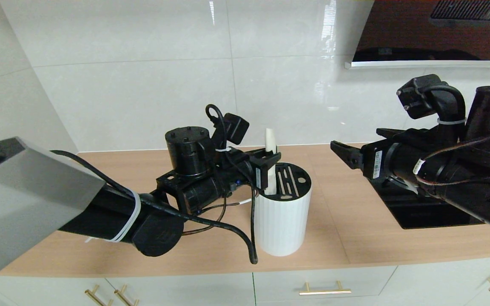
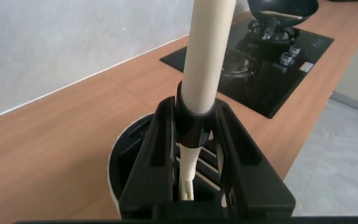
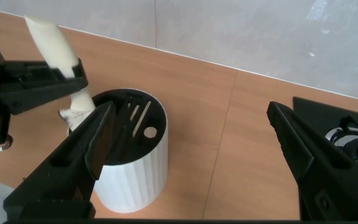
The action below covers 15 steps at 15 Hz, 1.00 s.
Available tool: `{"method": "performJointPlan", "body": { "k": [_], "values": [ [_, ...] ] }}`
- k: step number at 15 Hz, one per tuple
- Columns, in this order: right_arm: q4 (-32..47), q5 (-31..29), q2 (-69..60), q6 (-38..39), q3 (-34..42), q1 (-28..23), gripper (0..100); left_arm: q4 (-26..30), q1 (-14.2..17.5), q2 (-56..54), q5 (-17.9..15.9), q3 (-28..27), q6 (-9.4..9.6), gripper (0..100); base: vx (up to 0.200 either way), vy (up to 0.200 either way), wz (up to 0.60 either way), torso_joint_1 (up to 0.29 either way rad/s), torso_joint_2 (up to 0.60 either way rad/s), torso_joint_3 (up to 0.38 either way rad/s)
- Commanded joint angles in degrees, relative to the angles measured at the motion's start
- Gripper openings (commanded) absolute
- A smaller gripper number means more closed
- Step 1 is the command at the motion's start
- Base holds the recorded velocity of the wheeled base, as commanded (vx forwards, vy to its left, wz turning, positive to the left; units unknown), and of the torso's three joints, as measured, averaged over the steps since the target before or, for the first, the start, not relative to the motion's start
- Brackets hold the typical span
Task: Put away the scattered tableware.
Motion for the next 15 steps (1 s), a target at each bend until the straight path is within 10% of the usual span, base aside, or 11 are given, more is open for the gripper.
{"method": "performJointPlan", "body": {
  "k": [1,10,15],
  "values": [
    [0.0,0.0,0.1,0.0,0.0,0.0,100,-0.3,-0.3,-0.1,0.2,0.0,-0.01,100,0.000,0.000,0.00,0.000,0.00,0.000],
    [0.0,0.0,0.0,0.0,0.0,0.0,100,-3.7,-0.5,-1.0,0.6,0.0,-0.19,100,0.000,0.000,0.00,0.000,0.00,0.000],
    [-1.4,-0.5,-3.7,0.2,1.2,-0.1,100,-10.4,1.6,-14.1,7.5,3.0,-0.10,100,0.000,0.000,0.00,0.000,0.00,0.000]
  ]
}}
